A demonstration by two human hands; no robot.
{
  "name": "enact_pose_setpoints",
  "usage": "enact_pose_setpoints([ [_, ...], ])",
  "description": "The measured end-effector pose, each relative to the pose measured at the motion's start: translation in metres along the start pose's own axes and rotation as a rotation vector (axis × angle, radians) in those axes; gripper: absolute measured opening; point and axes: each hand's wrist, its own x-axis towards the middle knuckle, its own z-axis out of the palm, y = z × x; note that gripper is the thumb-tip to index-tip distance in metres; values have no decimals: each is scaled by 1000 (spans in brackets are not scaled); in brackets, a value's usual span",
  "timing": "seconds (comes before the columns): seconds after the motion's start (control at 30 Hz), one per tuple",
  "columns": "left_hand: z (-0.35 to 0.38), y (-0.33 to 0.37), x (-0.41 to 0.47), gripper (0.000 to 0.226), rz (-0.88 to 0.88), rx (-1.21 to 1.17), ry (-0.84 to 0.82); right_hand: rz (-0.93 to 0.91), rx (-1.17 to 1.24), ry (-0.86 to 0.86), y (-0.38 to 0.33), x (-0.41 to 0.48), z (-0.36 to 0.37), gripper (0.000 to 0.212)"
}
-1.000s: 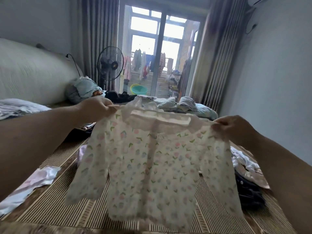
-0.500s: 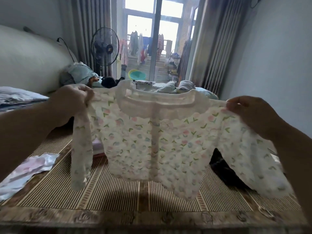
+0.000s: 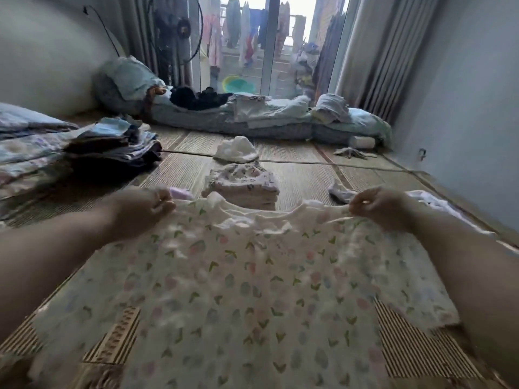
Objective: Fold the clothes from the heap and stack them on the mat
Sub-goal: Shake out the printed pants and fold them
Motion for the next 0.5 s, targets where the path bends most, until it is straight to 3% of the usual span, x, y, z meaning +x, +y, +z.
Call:
enact_pose_setpoints([
  [0.13, 81, -19, 18, 23, -81, 207, -99, 71, -205, -83, 27, 65, 81, 9],
  [0.3, 150, -30, 23, 22, -199, 227, -191, 116, -305, -88, 42, 112, 155, 14],
  [0.43, 167, -32, 26, 33, -230, 218, -147, 105, -237, -6, 57, 129, 177, 12],
  [0.5, 163, -36, 28, 37, -291, 154, -147, 159, -147, -30, 65, 132, 173, 24],
])
